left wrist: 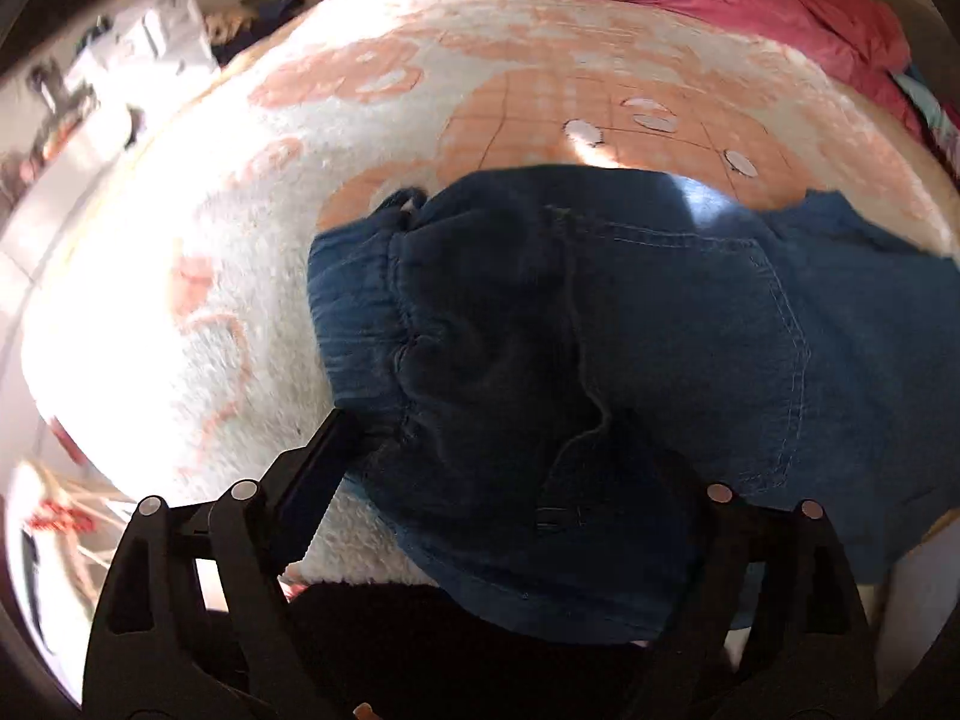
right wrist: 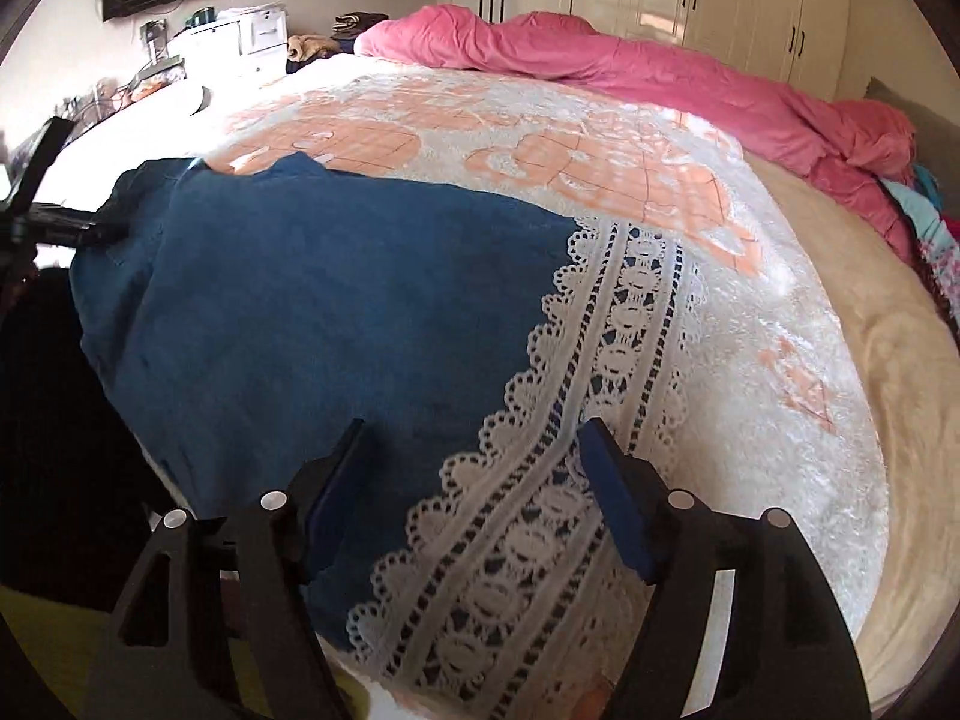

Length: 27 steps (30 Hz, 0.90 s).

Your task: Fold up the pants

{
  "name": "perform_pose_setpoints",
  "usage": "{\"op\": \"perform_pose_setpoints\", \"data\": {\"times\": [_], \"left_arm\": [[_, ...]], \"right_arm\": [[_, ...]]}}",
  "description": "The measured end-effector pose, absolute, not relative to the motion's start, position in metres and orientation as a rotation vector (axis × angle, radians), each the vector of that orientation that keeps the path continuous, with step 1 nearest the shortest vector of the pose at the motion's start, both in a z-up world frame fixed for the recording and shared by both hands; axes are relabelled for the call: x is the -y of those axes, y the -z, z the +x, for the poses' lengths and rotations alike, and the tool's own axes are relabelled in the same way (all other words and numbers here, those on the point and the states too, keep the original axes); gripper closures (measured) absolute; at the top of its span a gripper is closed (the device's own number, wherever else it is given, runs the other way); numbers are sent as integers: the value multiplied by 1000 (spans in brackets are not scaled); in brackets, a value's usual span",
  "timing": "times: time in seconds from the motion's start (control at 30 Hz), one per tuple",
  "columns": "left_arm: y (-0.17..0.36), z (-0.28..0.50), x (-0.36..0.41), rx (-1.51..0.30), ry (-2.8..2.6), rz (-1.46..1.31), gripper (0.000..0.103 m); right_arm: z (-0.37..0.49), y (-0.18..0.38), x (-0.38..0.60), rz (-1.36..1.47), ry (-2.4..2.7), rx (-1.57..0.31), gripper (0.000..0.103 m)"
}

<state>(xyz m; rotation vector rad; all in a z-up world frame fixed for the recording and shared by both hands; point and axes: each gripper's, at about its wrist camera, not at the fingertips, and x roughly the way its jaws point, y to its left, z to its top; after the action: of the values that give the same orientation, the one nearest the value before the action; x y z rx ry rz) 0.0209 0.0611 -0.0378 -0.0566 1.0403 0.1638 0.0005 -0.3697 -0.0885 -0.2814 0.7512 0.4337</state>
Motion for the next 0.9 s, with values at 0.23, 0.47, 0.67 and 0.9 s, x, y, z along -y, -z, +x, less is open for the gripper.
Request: {"op": "perform_pose_setpoints", "data": {"times": [0.23, 0.47, 0.67, 0.9], "left_arm": [[-25, -2, -53, -874, -139, -36, 24], [-51, 65, 38, -866, 180, 45, 24], [-1, 134, 90, -989, 343, 90, 37], [38, 168, 99, -1074, 517, 24, 46]], "right_arm": [[-1, 81, 364, -254, -441, -744, 32], [2, 55, 353, -211, -518, -659, 32], [20, 69, 347, -253, -477, -724, 32], [22, 89, 358, -223, -488, -752, 32]]}}
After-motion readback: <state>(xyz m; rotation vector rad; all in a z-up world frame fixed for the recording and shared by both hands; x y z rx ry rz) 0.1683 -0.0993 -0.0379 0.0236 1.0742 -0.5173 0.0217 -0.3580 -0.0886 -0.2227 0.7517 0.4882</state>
